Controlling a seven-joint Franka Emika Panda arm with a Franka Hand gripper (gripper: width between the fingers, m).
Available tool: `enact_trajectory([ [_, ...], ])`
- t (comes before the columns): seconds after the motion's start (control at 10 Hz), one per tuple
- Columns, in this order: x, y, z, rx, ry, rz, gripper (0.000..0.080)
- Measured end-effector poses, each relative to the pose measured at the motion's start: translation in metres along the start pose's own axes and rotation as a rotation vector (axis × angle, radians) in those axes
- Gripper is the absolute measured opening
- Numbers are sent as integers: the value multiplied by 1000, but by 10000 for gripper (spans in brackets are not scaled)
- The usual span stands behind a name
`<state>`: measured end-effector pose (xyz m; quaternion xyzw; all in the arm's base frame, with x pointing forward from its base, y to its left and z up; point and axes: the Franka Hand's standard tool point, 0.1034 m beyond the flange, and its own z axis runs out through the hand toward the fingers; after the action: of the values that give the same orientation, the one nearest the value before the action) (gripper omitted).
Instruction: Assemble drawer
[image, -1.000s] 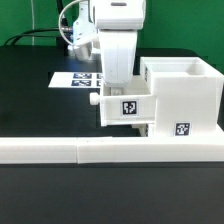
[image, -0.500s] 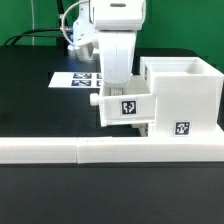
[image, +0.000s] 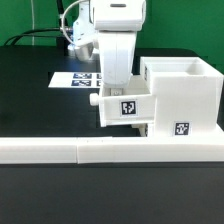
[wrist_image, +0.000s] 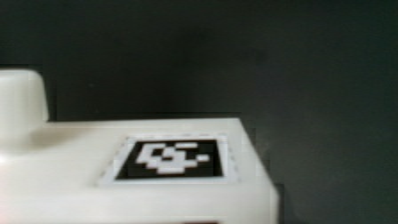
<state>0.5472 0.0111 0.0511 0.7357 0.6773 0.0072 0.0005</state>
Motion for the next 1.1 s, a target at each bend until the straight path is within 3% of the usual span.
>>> enact_trajectory([
  [0.1, 1, 0, 0, 22, -8, -23, 42],
  [1.1, -2, 5, -1, 13, -68, -105, 44],
])
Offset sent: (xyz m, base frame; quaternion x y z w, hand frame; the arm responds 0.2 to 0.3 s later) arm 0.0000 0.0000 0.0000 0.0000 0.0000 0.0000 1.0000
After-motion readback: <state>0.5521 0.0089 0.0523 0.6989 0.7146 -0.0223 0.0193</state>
